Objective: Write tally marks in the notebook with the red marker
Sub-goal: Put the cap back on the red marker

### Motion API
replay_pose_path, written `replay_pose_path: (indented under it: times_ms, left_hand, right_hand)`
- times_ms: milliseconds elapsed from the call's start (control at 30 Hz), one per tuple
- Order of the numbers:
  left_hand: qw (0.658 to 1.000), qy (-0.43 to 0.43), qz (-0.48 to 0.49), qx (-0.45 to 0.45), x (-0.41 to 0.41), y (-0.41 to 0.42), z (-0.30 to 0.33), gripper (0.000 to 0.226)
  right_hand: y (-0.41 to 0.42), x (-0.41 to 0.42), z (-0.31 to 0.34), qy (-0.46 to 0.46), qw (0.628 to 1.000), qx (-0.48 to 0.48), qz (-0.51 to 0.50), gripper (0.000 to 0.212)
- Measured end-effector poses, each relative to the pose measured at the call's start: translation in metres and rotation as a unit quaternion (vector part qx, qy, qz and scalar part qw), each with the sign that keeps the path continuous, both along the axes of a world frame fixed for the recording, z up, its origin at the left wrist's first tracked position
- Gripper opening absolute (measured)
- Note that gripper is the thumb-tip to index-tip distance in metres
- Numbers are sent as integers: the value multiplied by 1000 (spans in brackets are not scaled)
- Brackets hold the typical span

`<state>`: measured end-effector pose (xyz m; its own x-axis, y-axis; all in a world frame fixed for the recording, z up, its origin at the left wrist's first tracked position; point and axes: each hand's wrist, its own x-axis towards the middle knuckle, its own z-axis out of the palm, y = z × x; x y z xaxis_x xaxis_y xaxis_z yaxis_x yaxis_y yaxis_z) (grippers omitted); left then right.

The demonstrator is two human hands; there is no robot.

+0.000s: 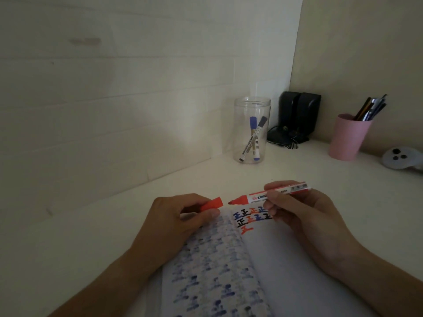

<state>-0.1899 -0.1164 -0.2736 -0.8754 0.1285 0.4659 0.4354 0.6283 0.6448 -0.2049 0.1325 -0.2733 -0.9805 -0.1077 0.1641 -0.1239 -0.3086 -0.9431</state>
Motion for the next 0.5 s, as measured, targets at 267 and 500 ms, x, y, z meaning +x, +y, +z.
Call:
replay_pose_path:
  times_ms: [267, 500]
  left_hand:
    - [997, 53, -23, -41, 1, 1, -3, 18]
    - [973, 137, -61, -174, 11, 12, 3, 34]
  right_hand:
    - [-2, 4, 1, 1, 999, 10, 47, 37]
    - [-4, 10, 6, 16, 996, -7, 88, 28]
